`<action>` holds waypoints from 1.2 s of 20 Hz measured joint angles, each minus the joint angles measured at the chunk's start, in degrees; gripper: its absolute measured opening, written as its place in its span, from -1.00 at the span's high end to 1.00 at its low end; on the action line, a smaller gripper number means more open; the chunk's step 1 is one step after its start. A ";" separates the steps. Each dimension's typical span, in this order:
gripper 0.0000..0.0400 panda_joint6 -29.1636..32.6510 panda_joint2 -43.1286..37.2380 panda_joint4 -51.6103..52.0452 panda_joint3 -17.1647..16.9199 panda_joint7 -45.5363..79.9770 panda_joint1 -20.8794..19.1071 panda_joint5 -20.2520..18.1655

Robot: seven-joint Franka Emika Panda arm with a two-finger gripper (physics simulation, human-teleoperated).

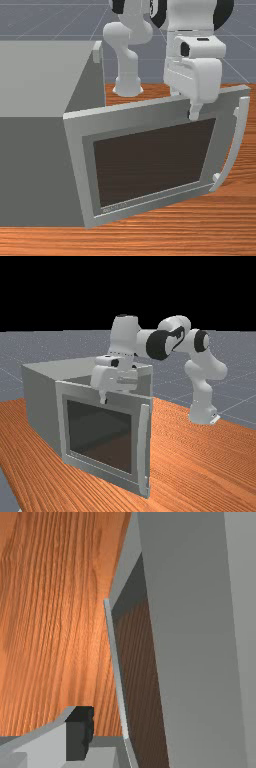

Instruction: Close the microwave

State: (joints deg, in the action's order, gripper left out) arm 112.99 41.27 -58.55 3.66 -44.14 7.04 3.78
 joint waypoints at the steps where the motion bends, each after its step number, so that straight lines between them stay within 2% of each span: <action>1: -1.00 -0.07 0.20 0.34 0.04 -0.04 -0.03 -0.07; 2: -1.00 4.15 -3.34 -6.66 4.87 -4.77 -4.63 -9.80; 3: -1.00 -6.76 0.35 2.67 0.67 -0.23 -0.45 -1.40; 4: -1.00 5.15 -6.36 -11.17 1.53 -1.06 -1.88 -3.13; 11: -1.00 13.07 -17.26 -28.91 0.95 -0.57 -2.10 -1.49; 18: -1.00 22.06 -35.42 -54.42 0.78 2.45 -3.32 -1.15; 19: -1.00 22.12 -35.92 -54.84 0.27 1.96 -3.25 -1.37; 20: -1.00 21.84 -36.19 -55.13 -0.15 -1.17 -2.78 1.37; 24: -1.00 22.26 -36.86 -56.02 -2.14 -13.44 -1.98 -1.03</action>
State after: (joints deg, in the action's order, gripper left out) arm 135.25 4.42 -114.57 1.53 -57.59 5.06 2.75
